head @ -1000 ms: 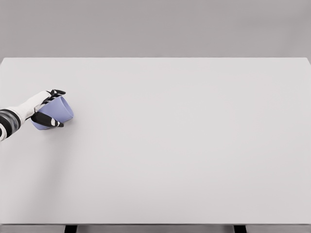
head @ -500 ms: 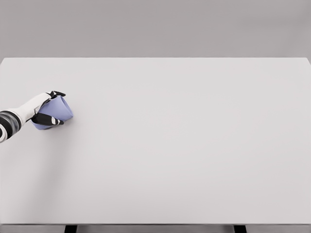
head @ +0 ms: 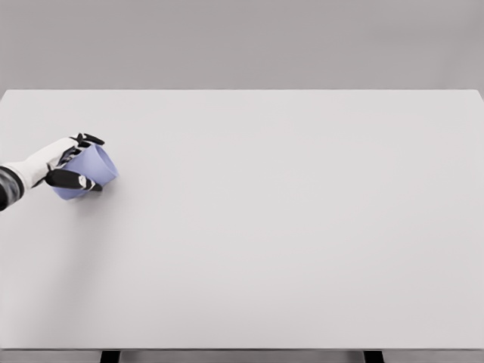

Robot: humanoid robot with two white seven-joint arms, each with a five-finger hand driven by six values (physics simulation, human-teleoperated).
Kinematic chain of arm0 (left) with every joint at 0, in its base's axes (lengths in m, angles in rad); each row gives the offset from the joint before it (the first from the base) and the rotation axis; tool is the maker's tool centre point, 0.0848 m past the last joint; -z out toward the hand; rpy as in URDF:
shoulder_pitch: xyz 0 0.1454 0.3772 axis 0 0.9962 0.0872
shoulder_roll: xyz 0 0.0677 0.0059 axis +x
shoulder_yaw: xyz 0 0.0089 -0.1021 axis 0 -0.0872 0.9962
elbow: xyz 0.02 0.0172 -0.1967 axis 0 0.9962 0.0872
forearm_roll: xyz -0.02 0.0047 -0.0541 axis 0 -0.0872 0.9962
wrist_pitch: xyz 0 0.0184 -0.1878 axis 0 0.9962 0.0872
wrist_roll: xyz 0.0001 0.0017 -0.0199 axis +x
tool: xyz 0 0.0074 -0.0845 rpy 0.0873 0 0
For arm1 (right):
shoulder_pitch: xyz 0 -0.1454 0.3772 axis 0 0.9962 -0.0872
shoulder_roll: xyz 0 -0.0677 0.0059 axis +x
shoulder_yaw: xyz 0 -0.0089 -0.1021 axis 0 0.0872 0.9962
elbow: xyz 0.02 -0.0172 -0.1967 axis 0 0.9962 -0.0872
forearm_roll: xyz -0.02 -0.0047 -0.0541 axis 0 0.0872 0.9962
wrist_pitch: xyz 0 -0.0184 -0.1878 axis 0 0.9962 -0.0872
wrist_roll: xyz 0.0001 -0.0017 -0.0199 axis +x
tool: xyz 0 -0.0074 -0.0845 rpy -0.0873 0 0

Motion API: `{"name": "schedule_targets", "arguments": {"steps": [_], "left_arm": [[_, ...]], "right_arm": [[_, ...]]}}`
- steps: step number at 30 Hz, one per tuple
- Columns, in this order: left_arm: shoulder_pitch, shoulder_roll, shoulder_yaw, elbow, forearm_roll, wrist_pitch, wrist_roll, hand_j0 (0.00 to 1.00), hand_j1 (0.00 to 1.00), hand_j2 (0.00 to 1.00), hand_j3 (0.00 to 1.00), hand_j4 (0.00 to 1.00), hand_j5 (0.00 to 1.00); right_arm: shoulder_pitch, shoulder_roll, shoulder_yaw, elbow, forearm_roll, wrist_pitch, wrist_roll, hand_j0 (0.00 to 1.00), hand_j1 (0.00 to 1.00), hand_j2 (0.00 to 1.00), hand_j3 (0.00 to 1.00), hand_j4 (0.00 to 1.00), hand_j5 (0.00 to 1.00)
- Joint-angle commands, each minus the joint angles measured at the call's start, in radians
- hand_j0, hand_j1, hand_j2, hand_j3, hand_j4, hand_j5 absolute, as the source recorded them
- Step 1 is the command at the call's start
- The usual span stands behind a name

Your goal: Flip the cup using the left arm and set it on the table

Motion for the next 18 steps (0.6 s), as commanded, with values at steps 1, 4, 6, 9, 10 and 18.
{"name": "schedule_targets", "arguments": {"steps": [1,4,6,9,10,18], "left_arm": [[0.002,0.009,0.024,0.002,0.046,-0.051,0.000,0.45,0.45,0.45,0.45,0.45,0.45],[0.003,0.010,0.055,0.007,0.091,-0.122,0.000,0.45,0.45,0.45,0.45,0.45,0.45],[0.005,0.010,0.070,0.040,0.115,-0.197,0.000,0.45,0.45,0.45,0.45,0.45,0.45],[0.006,0.010,0.087,0.128,0.210,-0.389,0.000,0.45,0.45,0.45,0.45,0.45,0.45],[0.006,0.010,0.087,0.163,0.238,-0.453,0.000,0.45,0.45,0.45,0.45,0.45,0.45],[0.005,0.003,0.100,0.402,0.375,-0.768,0.000,0.46,0.46,0.46,0.46,0.46,0.46]], "right_arm": [[0.000,0.000,0.000,-0.001,0.000,0.000,0.000,1.00,1.00,1.00,1.00,1.00,1.00],[0.000,0.000,0.000,-0.001,0.000,0.000,0.000,1.00,1.00,1.00,1.00,1.00,1.00],[0.000,0.000,0.000,-0.001,0.000,0.001,0.000,1.00,1.00,1.00,1.00,1.00,1.00],[0.000,0.000,0.000,-0.001,0.000,0.000,0.000,1.00,1.00,1.00,1.00,1.00,1.00],[0.000,0.000,0.000,-0.001,0.000,0.000,0.000,1.00,1.00,1.00,1.00,1.00,1.00],[0.000,0.000,0.000,-0.001,0.000,0.001,0.000,1.00,1.00,1.00,1.00,1.00,1.00]]}}
